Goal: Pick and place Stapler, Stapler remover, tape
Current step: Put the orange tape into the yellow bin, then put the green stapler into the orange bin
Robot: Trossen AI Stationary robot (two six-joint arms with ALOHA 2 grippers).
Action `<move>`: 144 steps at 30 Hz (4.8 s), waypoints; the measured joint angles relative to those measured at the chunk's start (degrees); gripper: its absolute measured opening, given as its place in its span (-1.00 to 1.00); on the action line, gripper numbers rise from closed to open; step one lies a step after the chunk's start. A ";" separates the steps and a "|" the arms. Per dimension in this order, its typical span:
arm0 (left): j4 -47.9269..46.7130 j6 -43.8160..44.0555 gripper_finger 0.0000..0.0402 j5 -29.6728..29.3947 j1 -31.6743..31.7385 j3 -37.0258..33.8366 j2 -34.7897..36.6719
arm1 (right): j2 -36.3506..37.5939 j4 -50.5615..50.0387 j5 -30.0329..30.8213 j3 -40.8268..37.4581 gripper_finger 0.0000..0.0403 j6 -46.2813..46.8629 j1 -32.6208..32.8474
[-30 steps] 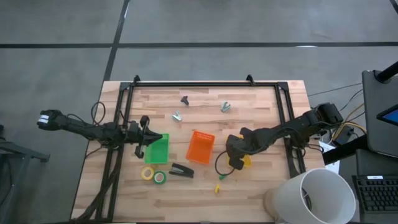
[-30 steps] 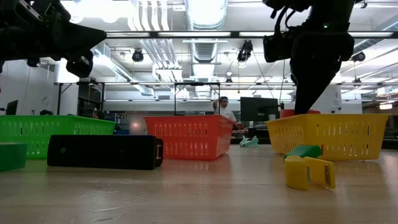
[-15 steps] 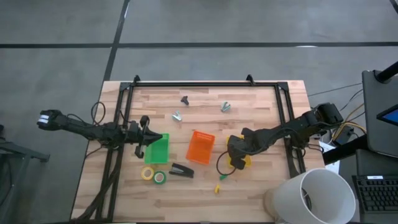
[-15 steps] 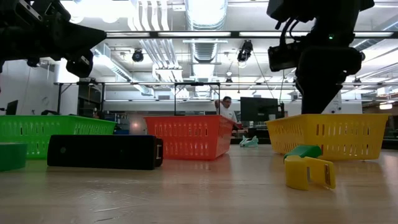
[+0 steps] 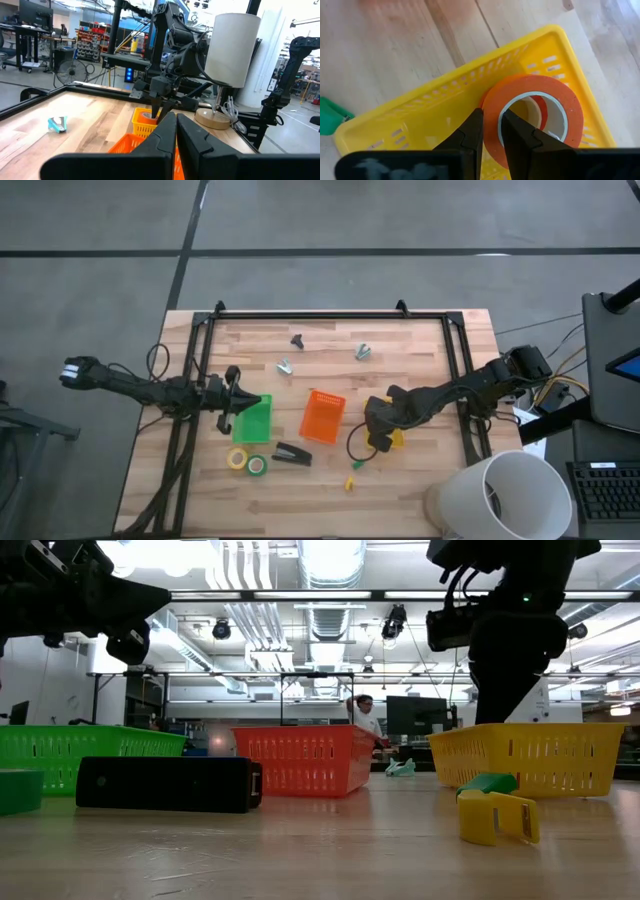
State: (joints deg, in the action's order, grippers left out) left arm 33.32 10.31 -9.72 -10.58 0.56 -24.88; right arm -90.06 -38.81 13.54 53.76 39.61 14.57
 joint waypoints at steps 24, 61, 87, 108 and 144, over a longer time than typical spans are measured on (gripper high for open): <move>0.00 0.00 -0.92 0.00 0.00 0.02 0.00 | 0.90 -0.80 1.03 3.87 -0.26 0.48 0.05; 0.00 0.00 -0.92 0.01 0.01 -0.01 0.00 | 0.85 7.76 1.44 9.79 -0.77 -7.07 3.97; 0.02 0.00 -0.92 0.01 0.02 -0.01 -0.01 | 0.33 10.36 0.75 9.68 -0.96 -11.16 9.92; 0.00 0.00 -0.92 -0.02 -0.01 0.00 -0.02 | -12.36 15.09 -4.46 13.04 -0.09 -20.13 13.90; 0.02 0.00 -0.92 -0.01 -0.01 0.01 0.00 | -15.21 21.16 -5.90 7.21 0.02 -30.14 13.14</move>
State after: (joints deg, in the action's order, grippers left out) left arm 33.34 10.31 -9.73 -10.59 0.57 -24.88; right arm -105.28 -17.64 7.64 60.97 9.46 27.70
